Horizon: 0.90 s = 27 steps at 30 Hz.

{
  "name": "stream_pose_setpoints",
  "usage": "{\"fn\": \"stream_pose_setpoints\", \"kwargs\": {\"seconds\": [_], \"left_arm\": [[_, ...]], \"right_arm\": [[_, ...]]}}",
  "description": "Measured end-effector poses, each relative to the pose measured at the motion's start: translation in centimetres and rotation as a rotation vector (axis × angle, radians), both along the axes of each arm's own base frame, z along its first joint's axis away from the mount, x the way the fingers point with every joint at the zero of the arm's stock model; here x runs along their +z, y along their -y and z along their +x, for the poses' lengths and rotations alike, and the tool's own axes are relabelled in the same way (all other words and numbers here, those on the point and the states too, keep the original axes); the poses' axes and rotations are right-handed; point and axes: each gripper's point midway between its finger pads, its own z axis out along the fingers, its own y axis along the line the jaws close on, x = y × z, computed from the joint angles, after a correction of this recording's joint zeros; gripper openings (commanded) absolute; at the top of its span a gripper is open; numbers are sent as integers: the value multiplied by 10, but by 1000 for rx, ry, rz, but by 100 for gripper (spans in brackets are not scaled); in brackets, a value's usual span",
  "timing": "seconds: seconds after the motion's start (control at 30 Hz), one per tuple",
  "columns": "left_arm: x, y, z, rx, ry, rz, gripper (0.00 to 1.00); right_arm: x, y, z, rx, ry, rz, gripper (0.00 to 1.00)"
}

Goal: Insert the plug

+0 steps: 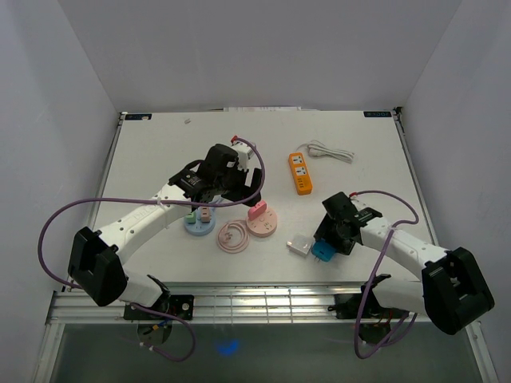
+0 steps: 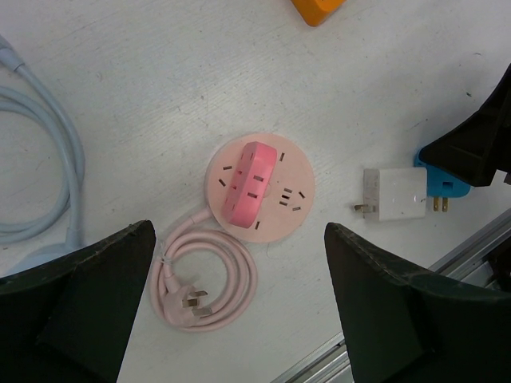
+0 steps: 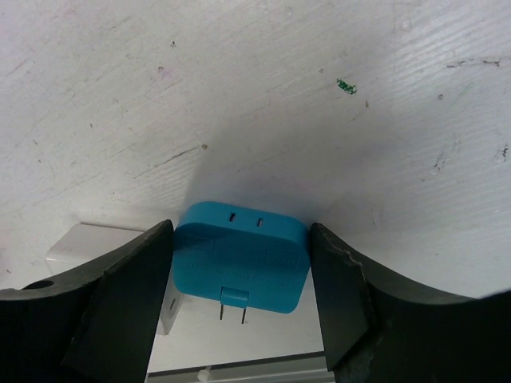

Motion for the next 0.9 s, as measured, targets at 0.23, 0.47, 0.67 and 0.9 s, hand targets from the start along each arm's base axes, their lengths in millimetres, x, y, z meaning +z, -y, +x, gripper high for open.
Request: {"fn": "stream_pose_setpoints", "kwargs": {"seconds": [0.23,0.47,0.67,0.9], "left_arm": [[0,3,-4,-23,-17,-16,98],[2,12,-9,-77,-59,-60,98],[2,29,-1,-137,-160,-130,98],[0,61,16,-232,-341,-249,98]], "right_arm": [[11,-5,5,75,64,32,56],[28,-8,15,239,144,5,54],[55,-22,37,425,287,6,56],[91,-48,53,675,467,35,54]]}}
